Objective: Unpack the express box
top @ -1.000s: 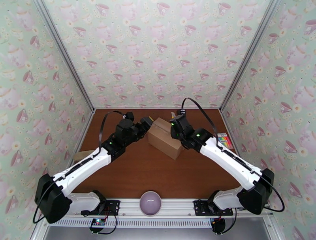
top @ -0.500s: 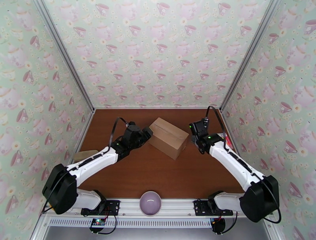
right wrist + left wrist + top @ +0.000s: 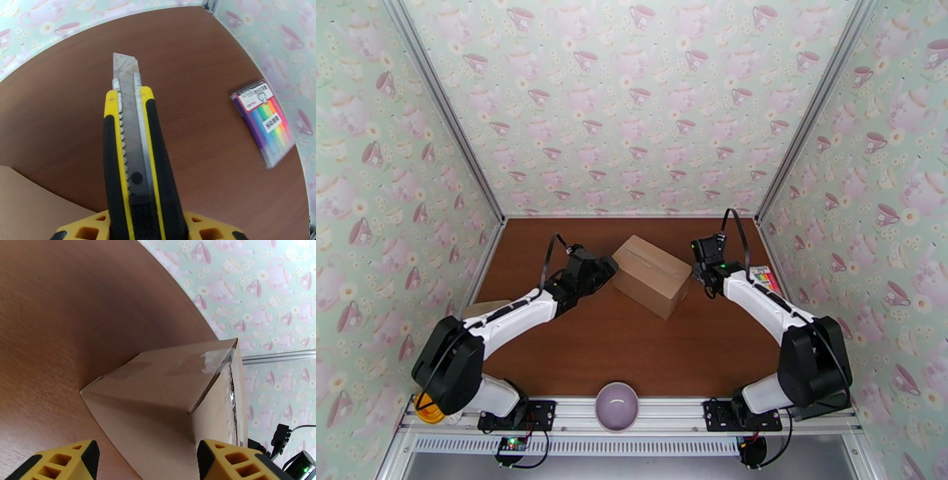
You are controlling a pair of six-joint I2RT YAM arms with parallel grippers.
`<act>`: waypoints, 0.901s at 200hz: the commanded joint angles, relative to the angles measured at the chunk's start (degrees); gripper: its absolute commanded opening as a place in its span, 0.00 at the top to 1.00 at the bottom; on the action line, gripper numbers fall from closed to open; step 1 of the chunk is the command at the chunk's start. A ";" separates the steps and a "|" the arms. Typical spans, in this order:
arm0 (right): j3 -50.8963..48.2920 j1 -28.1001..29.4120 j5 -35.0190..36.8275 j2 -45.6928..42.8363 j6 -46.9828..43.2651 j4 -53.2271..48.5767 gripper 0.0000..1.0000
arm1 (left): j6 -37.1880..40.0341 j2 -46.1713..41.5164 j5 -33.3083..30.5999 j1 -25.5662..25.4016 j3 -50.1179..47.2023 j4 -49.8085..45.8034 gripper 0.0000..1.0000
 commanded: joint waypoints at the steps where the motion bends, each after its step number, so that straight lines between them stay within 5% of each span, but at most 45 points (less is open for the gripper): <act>1: 1.52 1.37 -1.17 0.42 -1.11 3.41 1.00 | 1.78 0.25 -1.94 1.07 1.97 0.37 0.29; 180: 5.54 16.70 1.25 6.47 7.75 -1.51 1.00 | 8.68 -9.72 -4.06 9.11 -1.33 -5.83 0.28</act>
